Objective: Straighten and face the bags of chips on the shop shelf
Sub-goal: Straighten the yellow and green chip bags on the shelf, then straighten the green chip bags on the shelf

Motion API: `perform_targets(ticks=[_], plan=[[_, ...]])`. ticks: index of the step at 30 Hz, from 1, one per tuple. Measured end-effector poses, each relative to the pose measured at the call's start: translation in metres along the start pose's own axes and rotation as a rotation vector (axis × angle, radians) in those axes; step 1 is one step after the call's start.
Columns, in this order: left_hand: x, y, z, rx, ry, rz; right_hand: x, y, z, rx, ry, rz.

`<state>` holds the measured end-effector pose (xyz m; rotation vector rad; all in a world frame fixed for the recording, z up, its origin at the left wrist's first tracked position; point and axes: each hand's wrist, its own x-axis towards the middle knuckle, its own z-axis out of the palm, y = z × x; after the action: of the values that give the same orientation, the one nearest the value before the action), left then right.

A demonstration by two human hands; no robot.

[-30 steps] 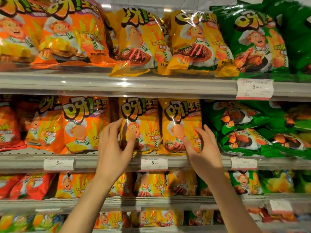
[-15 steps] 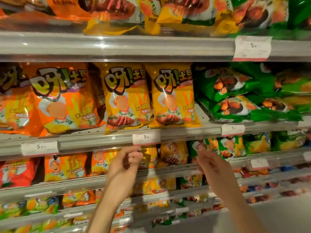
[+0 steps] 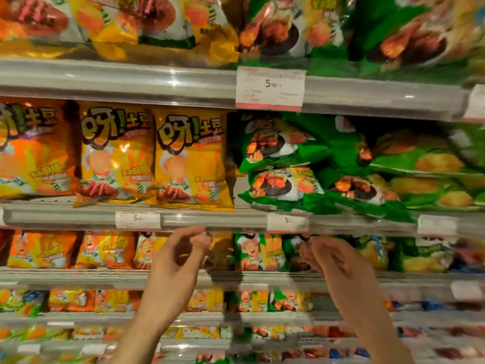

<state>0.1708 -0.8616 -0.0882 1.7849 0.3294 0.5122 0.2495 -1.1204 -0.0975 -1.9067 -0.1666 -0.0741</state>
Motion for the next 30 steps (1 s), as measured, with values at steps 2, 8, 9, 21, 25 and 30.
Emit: perform_targets(ticks=[2,8,9,21,25,30], plan=[[-0.004,0.010,0.015,-0.010,0.009,0.007,0.006,-0.002,-0.016,0.020,0.001,-0.014],[0.001,0.033,0.039,-0.035,0.023,0.029,0.016,-0.001,-0.044,0.008,0.020,-0.028],[0.004,0.036,0.041,-0.035,0.024,0.042,0.018,-0.002,-0.047,0.005,0.027,-0.030],[0.054,0.052,0.039,-0.021,0.046,0.199,0.030,-0.038,-0.056,-0.235,0.136,-0.231],[0.067,0.076,0.044,0.047,0.078,0.236,0.044,-0.053,-0.058,-0.371,0.274,-0.444],[0.099,0.097,0.061,0.134,-0.052,0.129,0.085,-0.076,-0.064,-0.585,0.259,-0.402]])
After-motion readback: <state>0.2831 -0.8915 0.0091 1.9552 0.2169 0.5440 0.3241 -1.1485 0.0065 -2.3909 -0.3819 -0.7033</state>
